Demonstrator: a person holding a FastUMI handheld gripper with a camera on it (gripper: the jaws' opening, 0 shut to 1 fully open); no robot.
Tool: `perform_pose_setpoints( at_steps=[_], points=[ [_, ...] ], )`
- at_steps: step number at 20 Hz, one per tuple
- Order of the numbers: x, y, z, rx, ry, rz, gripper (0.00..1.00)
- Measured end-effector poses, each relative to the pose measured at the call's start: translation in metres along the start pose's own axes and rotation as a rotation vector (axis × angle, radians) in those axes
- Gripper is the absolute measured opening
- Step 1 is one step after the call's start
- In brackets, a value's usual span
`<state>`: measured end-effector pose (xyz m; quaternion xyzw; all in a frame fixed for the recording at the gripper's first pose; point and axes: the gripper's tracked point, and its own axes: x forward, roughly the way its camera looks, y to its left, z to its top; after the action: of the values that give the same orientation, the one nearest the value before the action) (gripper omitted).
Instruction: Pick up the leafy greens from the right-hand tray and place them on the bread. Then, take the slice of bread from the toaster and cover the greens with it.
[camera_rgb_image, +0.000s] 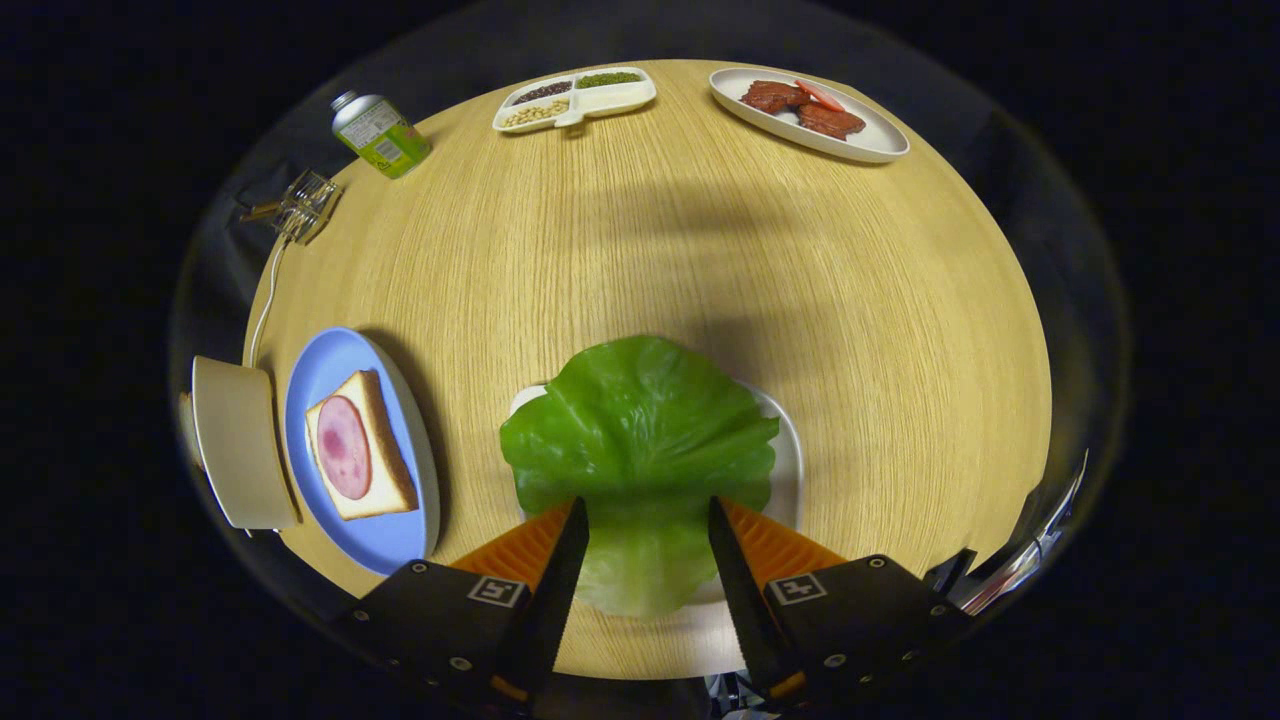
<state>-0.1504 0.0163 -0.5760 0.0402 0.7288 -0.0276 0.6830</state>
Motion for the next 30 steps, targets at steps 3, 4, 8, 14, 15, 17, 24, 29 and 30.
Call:
perform_pose_setpoints(
  at_steps=[3, 4, 8, 14, 15, 17, 24, 29, 30],
  points=[
    [0.000, -0.004, 0.000, -0.001, -0.005, -0.024, 0.68],
    [0.001, -0.006, 0.000, -0.002, -0.012, -0.038, 0.63],
    [0.000, -0.006, 0.002, -0.003, -0.036, -0.048, 0.41],
    [-0.007, 0.000, -0.001, 0.033, -0.050, 0.002, 0.03],
    [-0.014, 0.006, 0.002, 0.050, -0.060, 0.035, 0.03],
    [-0.028, 0.018, 0.006, 0.061, -0.086, 0.087, 0.03],
    [-0.075, 0.044, 0.020, 0.006, -0.173, 0.125, 0.03],
    [-0.104, 0.085, 0.028, -0.028, -0.198, 0.224, 0.03],
    [-0.109, 0.094, 0.028, -0.038, -0.199, 0.242, 0.03]
  ],
)
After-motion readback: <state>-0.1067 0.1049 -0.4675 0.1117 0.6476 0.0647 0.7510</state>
